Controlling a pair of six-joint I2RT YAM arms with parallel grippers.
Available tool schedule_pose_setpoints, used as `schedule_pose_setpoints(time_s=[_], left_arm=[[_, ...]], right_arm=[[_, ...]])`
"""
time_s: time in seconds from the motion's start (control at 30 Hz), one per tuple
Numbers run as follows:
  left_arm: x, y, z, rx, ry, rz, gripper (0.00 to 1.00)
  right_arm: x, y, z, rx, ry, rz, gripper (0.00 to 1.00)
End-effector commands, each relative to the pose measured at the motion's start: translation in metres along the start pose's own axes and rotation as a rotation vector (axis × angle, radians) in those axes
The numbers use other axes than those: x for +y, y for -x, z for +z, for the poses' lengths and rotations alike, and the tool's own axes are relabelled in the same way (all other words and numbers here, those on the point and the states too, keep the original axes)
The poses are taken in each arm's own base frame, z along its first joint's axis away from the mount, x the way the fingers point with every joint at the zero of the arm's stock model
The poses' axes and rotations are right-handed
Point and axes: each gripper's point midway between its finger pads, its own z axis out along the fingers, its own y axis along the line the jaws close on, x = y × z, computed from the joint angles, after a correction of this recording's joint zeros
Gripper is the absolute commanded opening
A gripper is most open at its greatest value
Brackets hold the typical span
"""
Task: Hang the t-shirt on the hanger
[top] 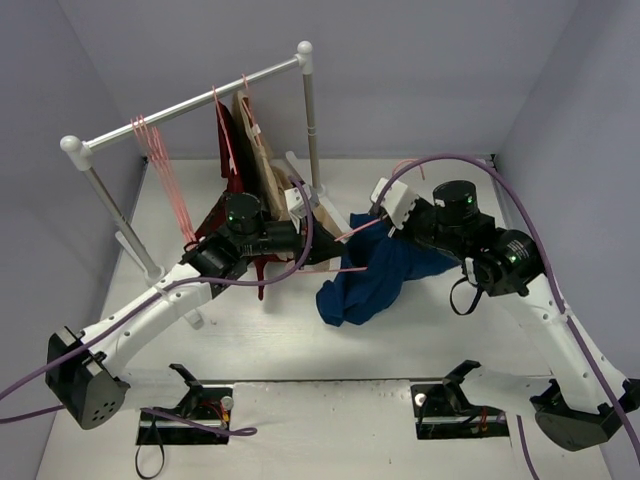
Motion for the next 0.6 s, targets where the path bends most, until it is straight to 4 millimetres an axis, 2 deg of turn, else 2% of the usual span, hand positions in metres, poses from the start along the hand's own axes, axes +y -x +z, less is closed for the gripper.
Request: schedule_pose_setpoints(time_s=[0.0,0.07,0.1,0.13,0.3,0.33,0.47,0.57], left_arm=[[-0.002,0.060,-0.012,-0.082,0.064,0.179,0.00],[0.007,0.067,-0.013,-0.065,0.126,0.172,0.00],[0.012,0.065,-0.015,-0.047,0.159,0.152,0.03],[0.018,0.070,-0.017,-0.045,0.209,0.132,0.11],[0.042,0.095,-0.035,-0.099,0.432,0.039,0.69],[0.047,0.101,-0.042,-0.121,0.489,0.014,0.73],[0.055,0.123,-0.071,-0.196,0.657,-0.035,0.74],[0.062,0.122,-0.085,-0.253,0.752,-0.135,0.74]], right_arm=[[-0.011,0.017,-0.012,-0.078,-0.046,0.005,0.00],[-0.014,0.020,-0.018,-0.092,-0.061,-0.002,0.00],[-0.016,0.020,-0.020,-0.092,-0.071,-0.007,0.00],[-0.019,0.020,-0.024,-0.091,-0.086,-0.012,0.00],[-0.028,0.013,-0.030,-0.061,-0.145,-0.023,0.00],[-0.031,0.012,-0.032,-0.055,-0.158,-0.026,0.00],[-0.043,0.003,-0.038,-0.005,-0.228,-0.036,0.00],[-0.048,0.001,-0.039,0.017,-0.254,-0.043,0.00]])
